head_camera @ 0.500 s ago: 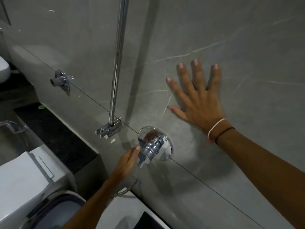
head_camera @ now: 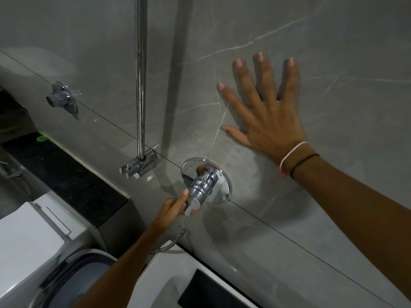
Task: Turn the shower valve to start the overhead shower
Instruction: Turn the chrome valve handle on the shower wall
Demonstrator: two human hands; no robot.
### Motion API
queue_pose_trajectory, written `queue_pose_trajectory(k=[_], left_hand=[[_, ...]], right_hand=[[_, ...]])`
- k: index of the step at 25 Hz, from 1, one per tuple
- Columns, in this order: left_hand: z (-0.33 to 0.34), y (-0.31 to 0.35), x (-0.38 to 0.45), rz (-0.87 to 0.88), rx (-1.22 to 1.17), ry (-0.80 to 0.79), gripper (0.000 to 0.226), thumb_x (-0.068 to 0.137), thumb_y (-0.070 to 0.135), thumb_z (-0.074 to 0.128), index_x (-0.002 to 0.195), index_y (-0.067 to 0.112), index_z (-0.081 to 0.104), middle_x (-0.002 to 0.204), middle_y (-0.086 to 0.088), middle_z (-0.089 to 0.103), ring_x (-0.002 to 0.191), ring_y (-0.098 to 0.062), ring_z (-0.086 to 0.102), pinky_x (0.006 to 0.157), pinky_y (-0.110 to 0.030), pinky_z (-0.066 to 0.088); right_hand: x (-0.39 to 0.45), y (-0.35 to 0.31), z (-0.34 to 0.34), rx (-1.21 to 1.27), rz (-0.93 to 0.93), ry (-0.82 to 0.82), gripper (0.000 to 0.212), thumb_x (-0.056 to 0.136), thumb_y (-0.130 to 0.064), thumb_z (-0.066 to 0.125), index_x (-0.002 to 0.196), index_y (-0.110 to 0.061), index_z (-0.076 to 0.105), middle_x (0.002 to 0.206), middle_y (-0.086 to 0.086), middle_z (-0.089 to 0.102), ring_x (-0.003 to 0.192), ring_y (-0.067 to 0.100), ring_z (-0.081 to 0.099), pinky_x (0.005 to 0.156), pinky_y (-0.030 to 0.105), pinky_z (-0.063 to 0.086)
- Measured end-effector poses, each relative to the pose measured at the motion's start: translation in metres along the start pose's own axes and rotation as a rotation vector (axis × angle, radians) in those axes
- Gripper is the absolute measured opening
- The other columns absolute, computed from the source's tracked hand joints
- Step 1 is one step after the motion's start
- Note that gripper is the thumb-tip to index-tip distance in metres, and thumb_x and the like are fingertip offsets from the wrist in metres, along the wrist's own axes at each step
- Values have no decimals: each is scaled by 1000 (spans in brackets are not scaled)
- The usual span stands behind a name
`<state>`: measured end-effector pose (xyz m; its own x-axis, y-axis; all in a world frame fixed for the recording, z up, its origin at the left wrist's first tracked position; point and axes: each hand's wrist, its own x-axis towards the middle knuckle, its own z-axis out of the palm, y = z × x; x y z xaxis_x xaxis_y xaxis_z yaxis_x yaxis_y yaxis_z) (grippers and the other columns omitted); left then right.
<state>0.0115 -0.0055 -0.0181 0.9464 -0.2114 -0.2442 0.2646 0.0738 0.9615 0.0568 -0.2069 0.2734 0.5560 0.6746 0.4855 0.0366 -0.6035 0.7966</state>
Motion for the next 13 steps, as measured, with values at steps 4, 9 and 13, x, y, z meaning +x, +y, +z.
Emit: queue_pose_trajectory(k=[4,9,13], left_hand=[[2,7,-4,-45,34,36,62,85,62,47,89,4,68,50,-5,64,49,0,66,50,-5,46],[0,28,-3,-188,227,171,62,81,77,50,64,18,60,49,7,59,50,-4,59,51,-18,48],[3,31,-4,-225,260,160,67,80,78,50,74,13,65,61,3,62,63,-11,59,61,-24,45]], right_hand=[[1,0,0,2,1,-1,96,98,-80,33,172,-25,6,175,22,10,157,52,16,114,76,1],[2,1,-2,26,1,3,96,98,-80,32,172,-25,5,176,22,7,158,52,14,114,75,0],[0,1,-2,26,-2,6,95,98,-79,33,172,-25,6,176,22,7,158,51,14,115,76,0]])
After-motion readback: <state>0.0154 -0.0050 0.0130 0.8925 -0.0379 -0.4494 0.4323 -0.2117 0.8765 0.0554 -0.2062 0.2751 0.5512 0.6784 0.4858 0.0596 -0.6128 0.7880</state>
